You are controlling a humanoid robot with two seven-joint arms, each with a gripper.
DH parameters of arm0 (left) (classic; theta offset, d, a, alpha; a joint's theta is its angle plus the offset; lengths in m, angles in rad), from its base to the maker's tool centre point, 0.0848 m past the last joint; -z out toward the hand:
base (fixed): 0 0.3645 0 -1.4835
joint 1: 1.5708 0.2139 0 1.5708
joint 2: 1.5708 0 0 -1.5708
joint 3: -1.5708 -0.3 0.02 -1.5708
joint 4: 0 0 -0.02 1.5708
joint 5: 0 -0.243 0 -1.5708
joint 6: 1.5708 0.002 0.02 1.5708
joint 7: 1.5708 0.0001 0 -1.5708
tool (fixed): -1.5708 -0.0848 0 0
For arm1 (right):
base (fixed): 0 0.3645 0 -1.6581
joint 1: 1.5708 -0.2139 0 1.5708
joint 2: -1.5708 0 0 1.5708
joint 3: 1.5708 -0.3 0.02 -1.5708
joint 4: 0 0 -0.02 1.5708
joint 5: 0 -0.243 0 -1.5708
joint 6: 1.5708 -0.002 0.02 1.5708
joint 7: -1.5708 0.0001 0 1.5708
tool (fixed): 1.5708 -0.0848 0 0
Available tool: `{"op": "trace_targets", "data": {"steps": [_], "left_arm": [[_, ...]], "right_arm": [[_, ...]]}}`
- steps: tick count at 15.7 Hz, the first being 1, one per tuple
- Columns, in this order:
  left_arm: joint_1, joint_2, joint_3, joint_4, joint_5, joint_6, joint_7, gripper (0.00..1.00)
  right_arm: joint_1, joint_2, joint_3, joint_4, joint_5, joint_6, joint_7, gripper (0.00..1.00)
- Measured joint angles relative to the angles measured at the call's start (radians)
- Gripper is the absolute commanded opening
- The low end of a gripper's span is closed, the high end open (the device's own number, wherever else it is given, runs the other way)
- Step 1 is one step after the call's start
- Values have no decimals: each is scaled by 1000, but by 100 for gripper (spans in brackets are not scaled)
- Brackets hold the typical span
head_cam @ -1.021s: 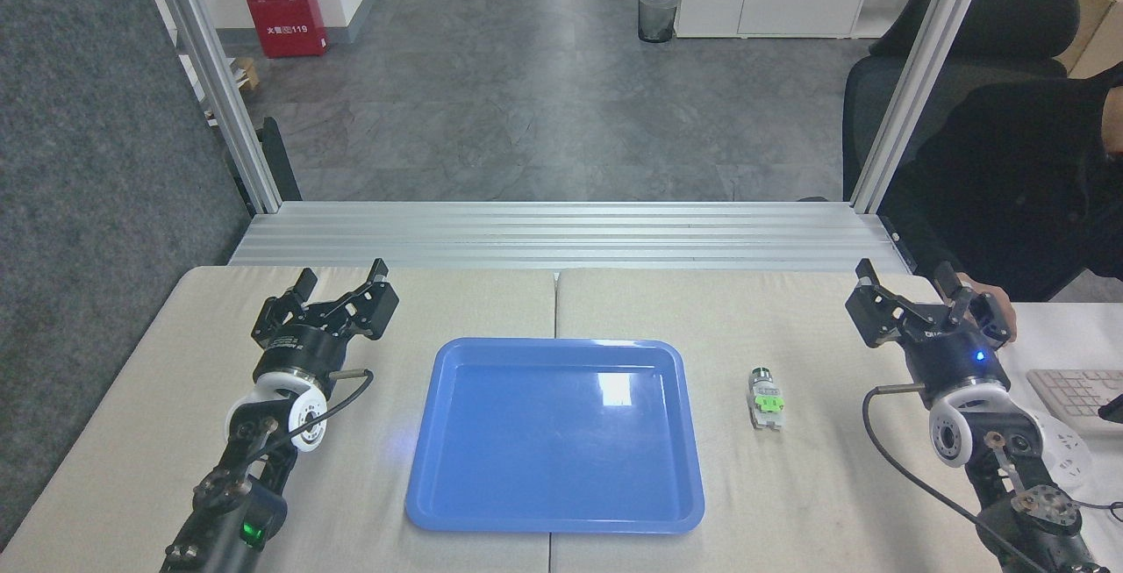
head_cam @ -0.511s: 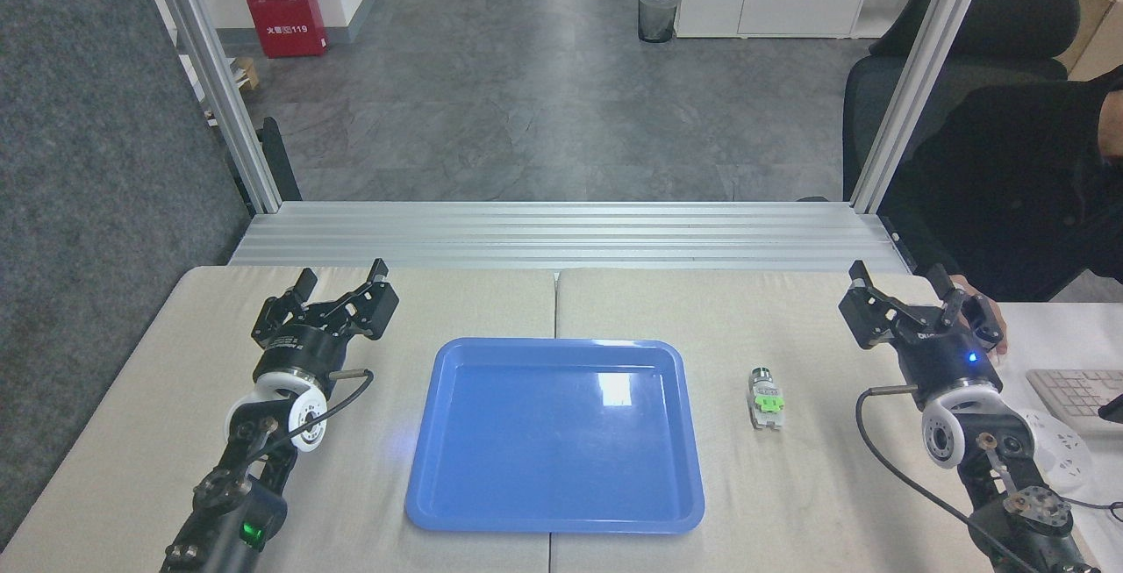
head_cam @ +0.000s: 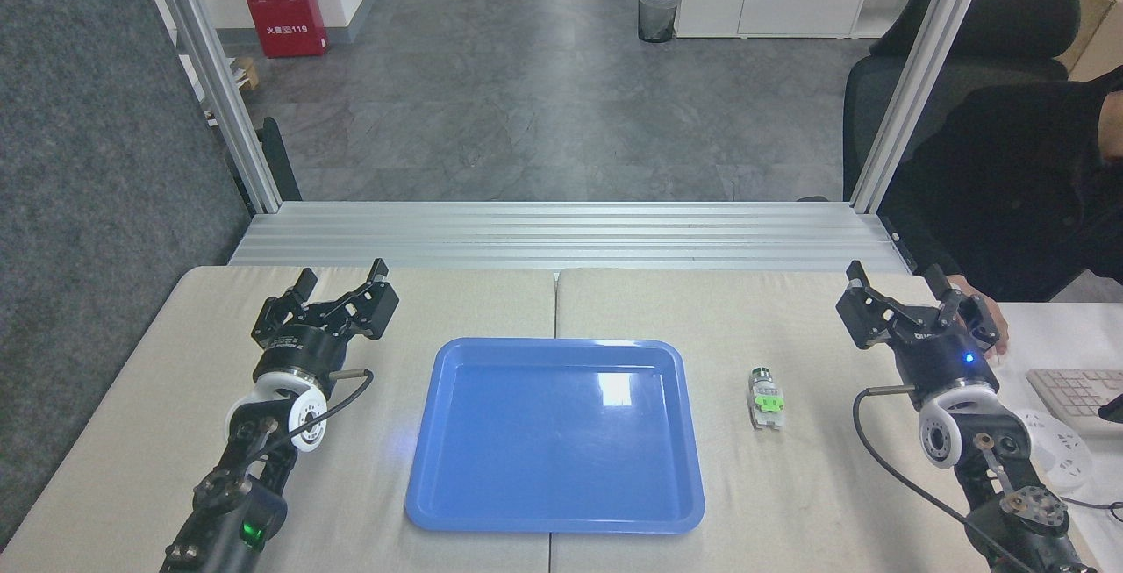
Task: Pick up switch part and place in tray
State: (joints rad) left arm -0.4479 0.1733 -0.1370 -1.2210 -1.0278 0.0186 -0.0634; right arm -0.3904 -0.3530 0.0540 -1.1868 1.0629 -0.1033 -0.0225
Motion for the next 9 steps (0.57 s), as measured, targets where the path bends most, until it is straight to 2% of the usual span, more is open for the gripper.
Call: {"op": "trace_targets", "data": {"steps": [9], "left_arm": [[0,0,0,0,0,0,0,100]], "right_arm": [[-1,1,0,0,-1,0,0,98]]}}
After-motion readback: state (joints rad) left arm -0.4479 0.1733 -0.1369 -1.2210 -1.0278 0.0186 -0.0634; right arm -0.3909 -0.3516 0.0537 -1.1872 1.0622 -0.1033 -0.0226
